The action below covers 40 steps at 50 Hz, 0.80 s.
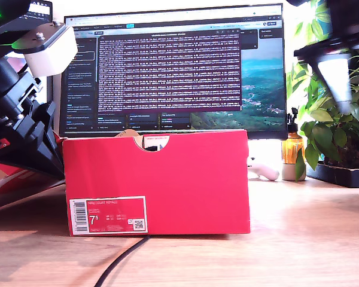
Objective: Pack the blue shoes by picking the first shoe and placing it inside the red shoebox, left side, then picking and rotating the second shoe and placing it in the shoebox
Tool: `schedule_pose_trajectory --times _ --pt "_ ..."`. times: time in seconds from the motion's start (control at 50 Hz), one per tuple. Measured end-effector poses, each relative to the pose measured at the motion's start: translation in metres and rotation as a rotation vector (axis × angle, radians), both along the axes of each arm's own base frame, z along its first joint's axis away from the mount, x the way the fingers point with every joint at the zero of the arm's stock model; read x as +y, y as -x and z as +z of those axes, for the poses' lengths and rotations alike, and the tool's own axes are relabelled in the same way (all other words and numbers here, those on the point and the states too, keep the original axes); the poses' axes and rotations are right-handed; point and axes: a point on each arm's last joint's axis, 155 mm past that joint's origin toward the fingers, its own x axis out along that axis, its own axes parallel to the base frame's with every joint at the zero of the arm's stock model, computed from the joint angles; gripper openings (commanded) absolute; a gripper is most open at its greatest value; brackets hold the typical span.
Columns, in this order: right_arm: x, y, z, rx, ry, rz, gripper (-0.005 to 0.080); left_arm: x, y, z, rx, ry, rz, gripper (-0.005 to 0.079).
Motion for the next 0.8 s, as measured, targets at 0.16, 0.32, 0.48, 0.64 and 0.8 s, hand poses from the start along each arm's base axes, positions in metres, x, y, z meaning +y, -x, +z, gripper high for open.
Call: schedule_pose_trajectory --times 0.16,0.32,0.48,0.64,0.8 --pt "-0.015 0.02 -0.007 0.016 -0.026 -0.112 0.0449 0.0 0.0 0.0 0.0 0.0 0.0 -0.0018" --pt "-0.024 0.029 -0.016 0.05 -0.051 -0.169 0.0449 0.0 0.0 0.0 0.0 0.0 0.0 -0.0018" --pt "-0.033 0.038 -0.021 0.071 -0.066 -0.217 0.0449 0.0 0.0 0.0 0.0 0.0 0.0 -0.0018" --pt "-0.043 0.044 -0.027 0.088 -0.064 -0.268 0.0449 0.0 0.0 0.0 0.0 0.0 0.0 -0.0018" --pt "-0.052 0.048 -0.031 0.1 -0.06 -0.313 0.0449 0.0 0.0 0.0 0.0 0.0 0.0 -0.0018"
